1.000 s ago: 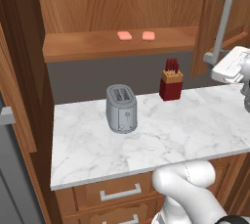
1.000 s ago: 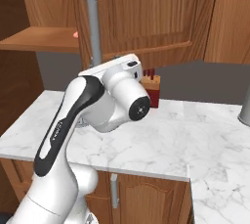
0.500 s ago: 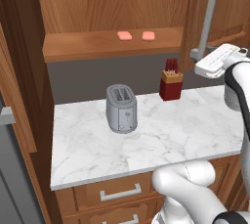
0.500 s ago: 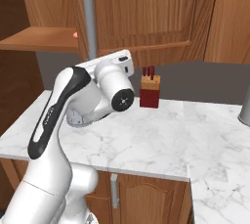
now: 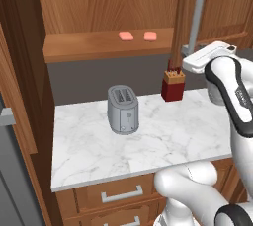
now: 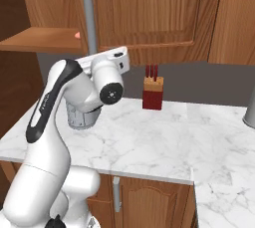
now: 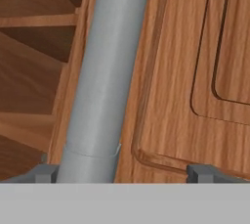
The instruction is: Pick up the bar soap and bar soap from the sink, and place them back in the cabinet, and close the cabinet doors.
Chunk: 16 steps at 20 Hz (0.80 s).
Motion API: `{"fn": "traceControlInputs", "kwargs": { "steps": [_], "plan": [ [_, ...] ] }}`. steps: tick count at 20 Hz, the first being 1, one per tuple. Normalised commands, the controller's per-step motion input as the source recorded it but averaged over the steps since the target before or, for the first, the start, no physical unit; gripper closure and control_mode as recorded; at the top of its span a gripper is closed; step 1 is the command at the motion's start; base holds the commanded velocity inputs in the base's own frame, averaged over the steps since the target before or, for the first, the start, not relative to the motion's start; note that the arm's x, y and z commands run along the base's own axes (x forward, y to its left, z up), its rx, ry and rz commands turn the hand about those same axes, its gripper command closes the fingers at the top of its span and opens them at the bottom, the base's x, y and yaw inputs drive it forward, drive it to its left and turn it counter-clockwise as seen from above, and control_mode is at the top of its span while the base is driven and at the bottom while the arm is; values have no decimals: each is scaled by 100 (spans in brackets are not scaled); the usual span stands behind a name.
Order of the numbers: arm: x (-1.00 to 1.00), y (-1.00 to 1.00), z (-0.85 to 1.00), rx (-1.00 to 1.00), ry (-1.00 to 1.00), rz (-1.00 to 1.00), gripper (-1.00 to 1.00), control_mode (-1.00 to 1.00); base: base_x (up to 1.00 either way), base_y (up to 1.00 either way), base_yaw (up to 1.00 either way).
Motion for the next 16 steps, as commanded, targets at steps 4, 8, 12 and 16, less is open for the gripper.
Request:
{"fn": "traceControlInputs", "kwargs": {
  "steps": [4, 8, 12, 16],
  "plan": [
    [41, 10, 0, 0, 0, -8, -100, -100, 0, 0, 0],
    [38, 9, 0, 0, 0, -7, -100, -100, 0, 0, 0],
    [36, 9, 0, 0, 0, -7, -100, -100, 0, 0, 0],
    [35, 7, 0, 0, 0, -6, -100, -100, 0, 0, 0]
  ]
}}
